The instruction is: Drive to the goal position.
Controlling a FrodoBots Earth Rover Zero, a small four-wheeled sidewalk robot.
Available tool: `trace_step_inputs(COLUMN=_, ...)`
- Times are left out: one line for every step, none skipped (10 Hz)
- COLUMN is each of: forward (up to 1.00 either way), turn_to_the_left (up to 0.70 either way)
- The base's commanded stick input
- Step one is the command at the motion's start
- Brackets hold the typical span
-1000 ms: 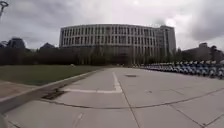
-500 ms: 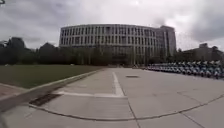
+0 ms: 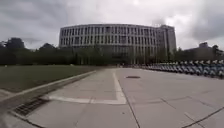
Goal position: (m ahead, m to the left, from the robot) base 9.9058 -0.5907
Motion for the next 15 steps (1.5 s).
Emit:
trace_step_inputs(forward=0.70, turn_to_the_left=-0.16)
trace_step_inputs(forward=0.70, turn_to_the_left=-0.34)
trace_step_inputs(forward=0.70, turn_to_the_left=-0.34)
trace_step_inputs(forward=0.70, turn_to_the_left=-0.10)
trace_step_inputs(forward=0.70, turn_to_the_left=0.00)
trace_step_inputs(forward=0.70, turn_to_the_left=0.00)
trace_step_inputs(forward=0.70, turn_to_the_left=0.00)
trace_step_inputs(forward=0.70, turn_to_the_left=0.00)
trace_step_inputs(forward=0.70, turn_to_the_left=0.00)
trace_step_inputs(forward=0.70, turn_to_the_left=0.00)
trace_step_inputs(forward=0.70, turn_to_the_left=0.00)
trace_step_inputs(forward=0.70, turn_to_the_left=0.00)
trace_step_inputs(forward=0.70, turn_to_the_left=0.00)
trace_step_inputs(forward=0.70, turn_to_the_left=0.00)
trace_step_inputs(forward=0.70, turn_to_the_left=0.00)
